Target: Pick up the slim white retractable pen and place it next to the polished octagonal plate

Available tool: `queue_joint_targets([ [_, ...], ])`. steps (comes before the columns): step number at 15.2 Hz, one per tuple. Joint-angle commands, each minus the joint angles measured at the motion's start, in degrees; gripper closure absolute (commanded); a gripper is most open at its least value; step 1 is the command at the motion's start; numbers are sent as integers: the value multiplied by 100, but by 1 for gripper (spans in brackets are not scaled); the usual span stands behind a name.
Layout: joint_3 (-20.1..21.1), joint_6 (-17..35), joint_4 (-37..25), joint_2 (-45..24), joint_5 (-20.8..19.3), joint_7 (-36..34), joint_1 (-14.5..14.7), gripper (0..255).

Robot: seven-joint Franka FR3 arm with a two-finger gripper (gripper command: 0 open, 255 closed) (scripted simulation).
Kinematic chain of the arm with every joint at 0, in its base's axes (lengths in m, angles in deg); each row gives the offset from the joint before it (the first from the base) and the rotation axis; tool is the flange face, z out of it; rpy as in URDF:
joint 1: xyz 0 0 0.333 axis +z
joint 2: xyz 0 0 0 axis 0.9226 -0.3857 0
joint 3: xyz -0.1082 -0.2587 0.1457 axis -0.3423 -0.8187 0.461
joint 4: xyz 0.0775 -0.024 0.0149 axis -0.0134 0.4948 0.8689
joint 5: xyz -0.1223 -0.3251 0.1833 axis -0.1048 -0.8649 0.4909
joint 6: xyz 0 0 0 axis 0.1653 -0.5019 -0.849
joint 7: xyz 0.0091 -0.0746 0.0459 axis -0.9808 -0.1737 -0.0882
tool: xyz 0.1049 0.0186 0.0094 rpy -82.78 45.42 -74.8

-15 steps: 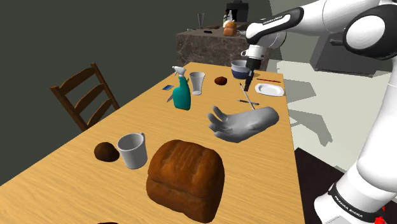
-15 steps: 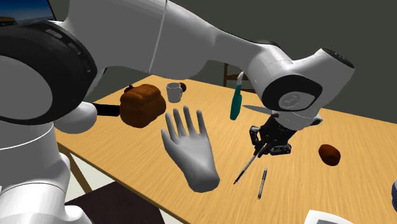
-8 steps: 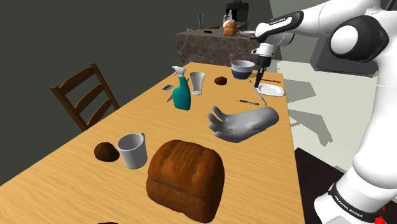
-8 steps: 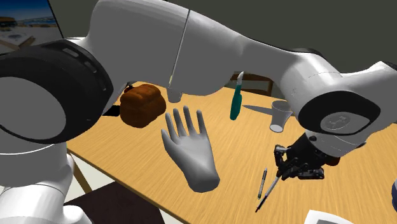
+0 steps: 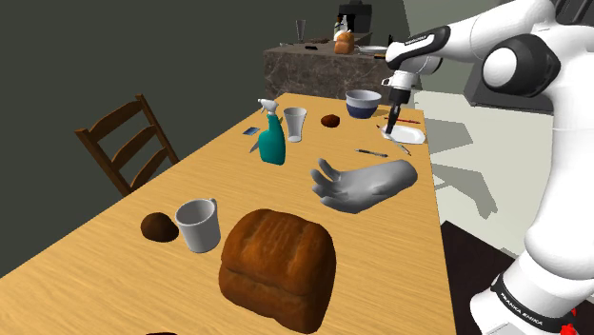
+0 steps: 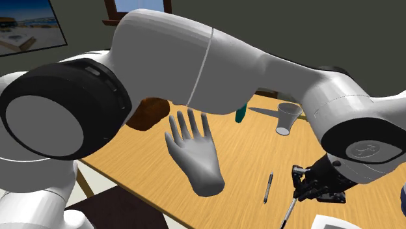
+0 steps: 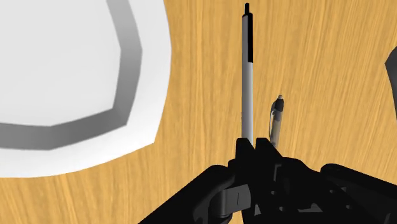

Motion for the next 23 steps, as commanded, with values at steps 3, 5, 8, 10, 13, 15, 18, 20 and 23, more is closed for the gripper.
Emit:
queue_joint_targets([
  [3,13,268,205,-72,30,58,11,255],
  [5,20,396,292,-117,48,89,14,255],
  [8,32,583,411,-192,77,135,15,255],
  [10,37,661,458,-226,90,155,16,255],
  [13,37,661,457,-227,90,155,16,255],
  [15,37,661,457,-227,90,155,16,255],
  [18,37,660,456,-227,90,155,16,0],
  [20,37,660,456,-227,90,155,16,0],
  [23,37,660,456,-227,90,155,16,0],
])
